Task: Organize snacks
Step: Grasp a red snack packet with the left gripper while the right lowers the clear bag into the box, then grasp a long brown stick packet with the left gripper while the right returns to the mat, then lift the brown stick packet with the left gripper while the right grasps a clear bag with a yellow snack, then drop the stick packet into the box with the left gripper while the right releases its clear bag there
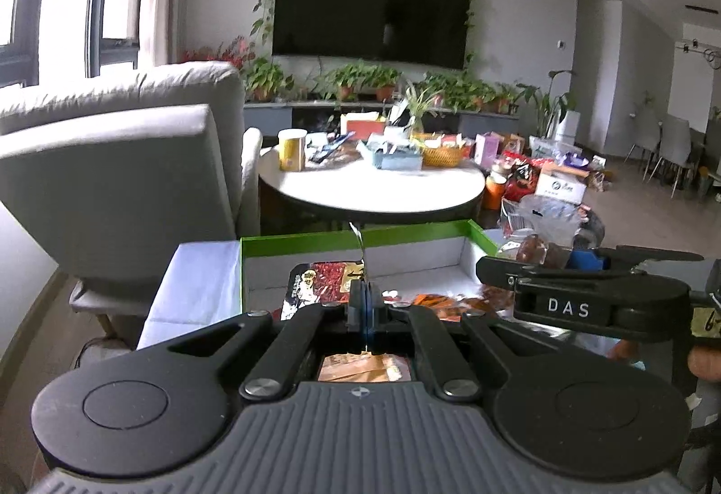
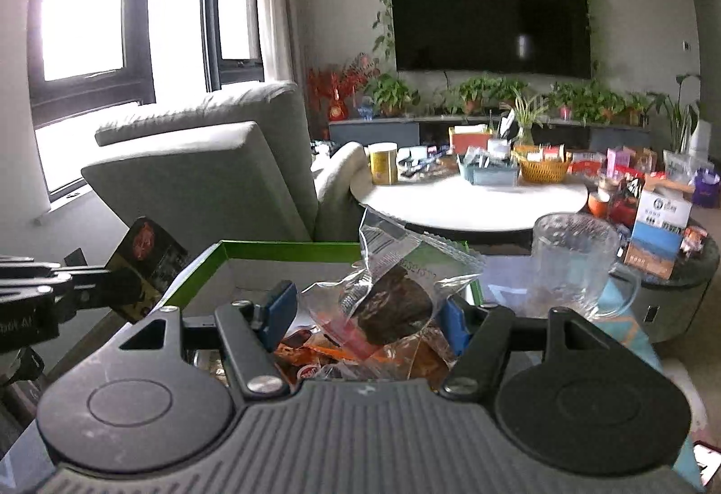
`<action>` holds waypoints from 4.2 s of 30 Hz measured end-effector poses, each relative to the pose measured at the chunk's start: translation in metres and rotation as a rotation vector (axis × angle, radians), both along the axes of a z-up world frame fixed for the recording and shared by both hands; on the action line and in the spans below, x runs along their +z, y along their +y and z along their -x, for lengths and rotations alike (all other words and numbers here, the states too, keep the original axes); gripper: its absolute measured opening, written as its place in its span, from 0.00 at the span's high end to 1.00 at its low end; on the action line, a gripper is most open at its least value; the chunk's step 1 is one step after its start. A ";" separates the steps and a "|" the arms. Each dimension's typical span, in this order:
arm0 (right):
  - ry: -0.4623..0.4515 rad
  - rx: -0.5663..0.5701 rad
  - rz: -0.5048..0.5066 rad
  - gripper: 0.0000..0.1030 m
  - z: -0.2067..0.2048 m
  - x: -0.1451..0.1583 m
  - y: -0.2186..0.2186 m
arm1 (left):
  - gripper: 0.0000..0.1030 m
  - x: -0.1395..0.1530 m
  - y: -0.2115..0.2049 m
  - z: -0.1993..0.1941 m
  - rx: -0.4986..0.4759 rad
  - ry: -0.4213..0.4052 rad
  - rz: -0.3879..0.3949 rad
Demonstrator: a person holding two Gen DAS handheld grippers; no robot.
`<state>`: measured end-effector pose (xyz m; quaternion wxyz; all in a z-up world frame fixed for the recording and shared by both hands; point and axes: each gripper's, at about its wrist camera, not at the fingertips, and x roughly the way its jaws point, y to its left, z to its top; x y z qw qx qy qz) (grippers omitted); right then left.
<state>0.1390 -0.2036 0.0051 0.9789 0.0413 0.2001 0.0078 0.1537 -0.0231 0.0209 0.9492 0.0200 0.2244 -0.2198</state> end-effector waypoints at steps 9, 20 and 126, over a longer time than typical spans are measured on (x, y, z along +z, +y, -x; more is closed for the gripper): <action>0.075 -0.027 -0.004 0.35 -0.024 -0.023 -0.001 | 0.61 -0.030 -0.008 -0.020 0.029 0.064 -0.071; 0.053 -0.066 -0.041 0.35 0.015 -0.023 -0.012 | 0.61 -0.028 0.018 0.027 0.019 0.084 -0.048; -0.042 0.045 -0.033 0.59 0.006 0.012 0.004 | 0.79 -0.002 0.010 0.002 0.002 0.047 -0.019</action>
